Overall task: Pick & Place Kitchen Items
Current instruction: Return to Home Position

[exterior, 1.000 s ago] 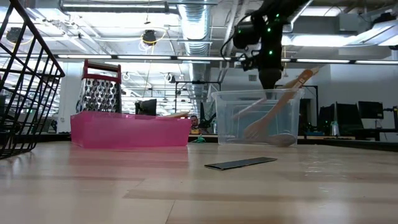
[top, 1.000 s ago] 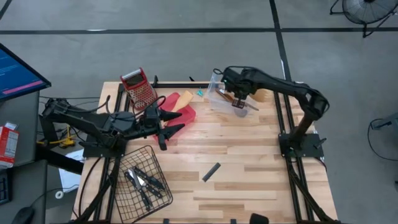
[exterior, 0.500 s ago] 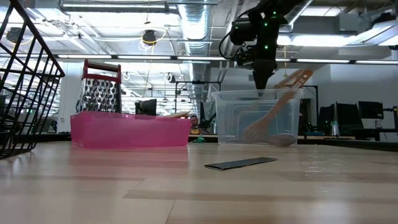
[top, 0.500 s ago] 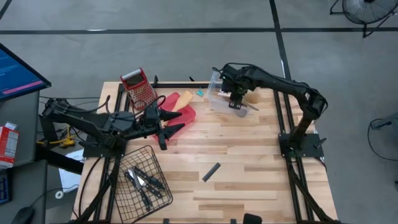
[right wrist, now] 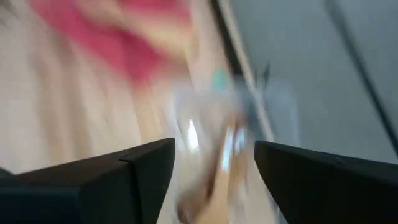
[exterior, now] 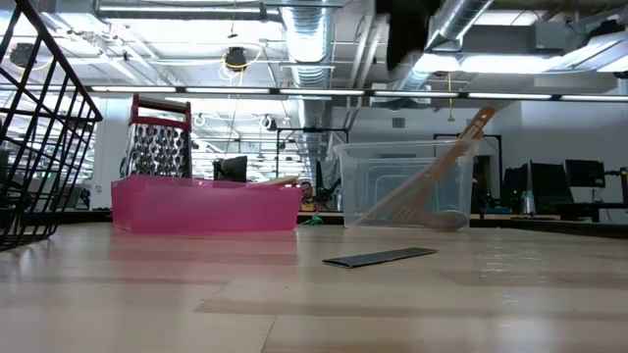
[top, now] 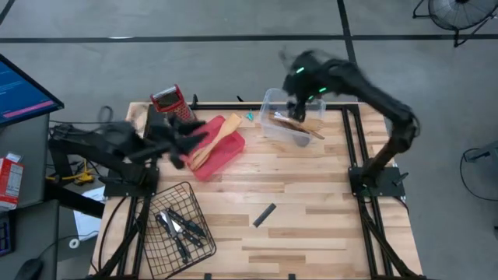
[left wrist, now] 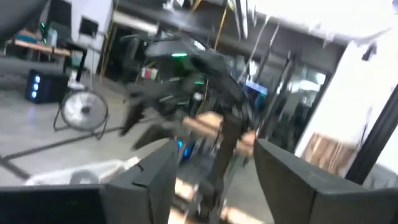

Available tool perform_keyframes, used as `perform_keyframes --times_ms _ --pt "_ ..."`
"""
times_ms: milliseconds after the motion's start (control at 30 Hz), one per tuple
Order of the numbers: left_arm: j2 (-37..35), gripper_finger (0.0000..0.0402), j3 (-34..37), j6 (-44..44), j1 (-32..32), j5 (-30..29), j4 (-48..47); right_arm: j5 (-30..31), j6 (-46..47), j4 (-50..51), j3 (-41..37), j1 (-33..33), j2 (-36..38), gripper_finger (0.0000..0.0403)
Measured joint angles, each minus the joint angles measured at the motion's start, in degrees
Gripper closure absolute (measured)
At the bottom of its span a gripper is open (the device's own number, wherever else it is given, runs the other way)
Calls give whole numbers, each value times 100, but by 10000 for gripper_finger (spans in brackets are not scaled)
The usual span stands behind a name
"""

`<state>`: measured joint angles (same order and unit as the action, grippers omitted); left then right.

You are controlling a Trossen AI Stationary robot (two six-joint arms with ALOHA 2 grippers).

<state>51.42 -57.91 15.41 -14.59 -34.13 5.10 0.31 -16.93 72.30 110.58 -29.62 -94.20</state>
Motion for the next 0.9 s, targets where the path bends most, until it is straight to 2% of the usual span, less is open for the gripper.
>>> perform_keyframes --times_ms 100,167,300,400,500,600,667,800,900 --pt "-530 245 0 -74 59 2 -132 -822 56 -239 624 -7 506 175" --pt "-857 281 2 -363 66 -10 -269 -1229 179 -611 759 -3 940 187" --pt "-1378 371 64 -949 44 -289 -294 -1240 344 -887 636 -3 1866 230" --pt "-1594 393 246 -1445 42 -963 -368 -1220 441 -889 284 -3 2513 280" --pt "-1807 399 588 -1767 44 -1297 -424 -1270 534 -1322 -467 -3 3178 340" --pt "-2116 400 944 -1781 44 -1181 -422 -1862 605 -2411 -1514 -3 3803 390" --pt "-2418 400 1189 -1504 44 -1048 -422 -2113 757 -3103 -2259 -10 4272 390" --pt "-3057 400 1678 -1079 44 -833 -373 -2148 1063 -4238 -3600 -98 5157 373" --pt "-3471 401 2028 -774 44 -585 -426 -2146 1458 -4806 -4536 -97 5670 384"
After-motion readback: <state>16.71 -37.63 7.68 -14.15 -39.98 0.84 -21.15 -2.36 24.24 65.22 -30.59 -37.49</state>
